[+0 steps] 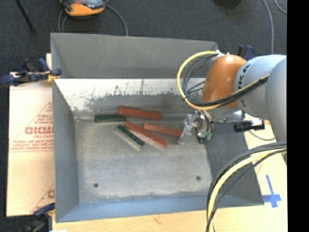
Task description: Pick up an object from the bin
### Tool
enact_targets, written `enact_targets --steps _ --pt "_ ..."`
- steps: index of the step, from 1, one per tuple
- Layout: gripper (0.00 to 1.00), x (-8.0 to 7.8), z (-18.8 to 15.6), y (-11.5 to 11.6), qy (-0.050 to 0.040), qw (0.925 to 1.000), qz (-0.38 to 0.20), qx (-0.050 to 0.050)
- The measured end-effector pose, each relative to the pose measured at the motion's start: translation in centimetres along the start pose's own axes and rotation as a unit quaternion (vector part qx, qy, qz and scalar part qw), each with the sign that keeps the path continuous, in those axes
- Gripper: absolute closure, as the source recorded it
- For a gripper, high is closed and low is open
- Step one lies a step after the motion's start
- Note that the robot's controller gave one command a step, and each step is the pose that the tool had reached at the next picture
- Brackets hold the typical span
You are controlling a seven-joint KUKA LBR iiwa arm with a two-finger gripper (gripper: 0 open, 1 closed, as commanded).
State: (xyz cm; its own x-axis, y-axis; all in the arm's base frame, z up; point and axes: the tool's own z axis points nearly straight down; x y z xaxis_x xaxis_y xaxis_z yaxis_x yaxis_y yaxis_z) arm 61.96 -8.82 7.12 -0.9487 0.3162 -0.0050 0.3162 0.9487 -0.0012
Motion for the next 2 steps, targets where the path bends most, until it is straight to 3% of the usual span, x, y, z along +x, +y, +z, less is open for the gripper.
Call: enact_targets --steps 1,2 --pt "1.00 0.0 0.0 0.0 0.0000 1.0000 0.000 0.000" --pt "1.00 0.8 -3.6 -0.1 0.0052 1.0000 0.000 0.000"
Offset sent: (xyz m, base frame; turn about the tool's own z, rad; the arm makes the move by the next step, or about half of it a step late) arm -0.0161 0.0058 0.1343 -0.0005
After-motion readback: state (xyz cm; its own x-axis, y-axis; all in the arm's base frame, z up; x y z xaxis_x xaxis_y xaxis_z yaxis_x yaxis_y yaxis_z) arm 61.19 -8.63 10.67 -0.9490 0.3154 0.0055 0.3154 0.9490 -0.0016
